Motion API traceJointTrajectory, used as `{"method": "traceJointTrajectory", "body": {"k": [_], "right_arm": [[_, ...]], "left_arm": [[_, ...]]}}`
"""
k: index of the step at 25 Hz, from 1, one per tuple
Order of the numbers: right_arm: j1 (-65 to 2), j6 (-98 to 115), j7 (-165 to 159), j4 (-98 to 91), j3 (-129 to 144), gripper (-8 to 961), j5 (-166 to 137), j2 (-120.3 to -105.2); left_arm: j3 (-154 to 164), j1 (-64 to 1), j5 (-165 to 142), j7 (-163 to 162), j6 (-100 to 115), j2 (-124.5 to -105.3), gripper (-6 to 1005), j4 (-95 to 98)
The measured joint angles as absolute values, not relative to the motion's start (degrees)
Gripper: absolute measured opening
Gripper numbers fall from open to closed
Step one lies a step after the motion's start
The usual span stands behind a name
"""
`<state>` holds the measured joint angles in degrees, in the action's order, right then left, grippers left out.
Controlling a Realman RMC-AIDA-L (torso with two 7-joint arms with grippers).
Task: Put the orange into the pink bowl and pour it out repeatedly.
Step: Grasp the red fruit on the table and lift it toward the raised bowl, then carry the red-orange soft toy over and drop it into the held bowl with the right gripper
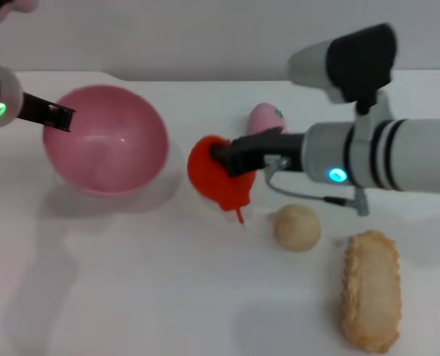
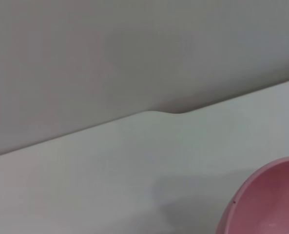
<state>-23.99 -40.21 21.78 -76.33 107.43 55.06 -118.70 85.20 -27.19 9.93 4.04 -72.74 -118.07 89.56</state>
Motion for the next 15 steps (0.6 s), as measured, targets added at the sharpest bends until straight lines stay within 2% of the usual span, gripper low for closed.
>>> {"method": "traceJointTrajectory", "body": {"k": [1, 7, 15], "right_arm": [[-21.1, -41.7, 19.9, -82.9, 106.4, 53, 50.6, -118.83], [-15.6, -46.2, 14.6, -98.4, 105.0, 53, 39.6, -119.16], [-13.6, -50.5, 12.3, -110.8, 104.9, 54, 35.1, -119.32]], "left_arm": [[86.5, -27.2, 11.2, 4.0, -72.4, -118.06, 46, 89.3], [90.3, -28.3, 13.3, 3.9, -72.3, -118.17, 46, 89.1], [94.8, -30.3, 16.2, 3.5, -70.5, -118.26, 46, 88.1]]}}
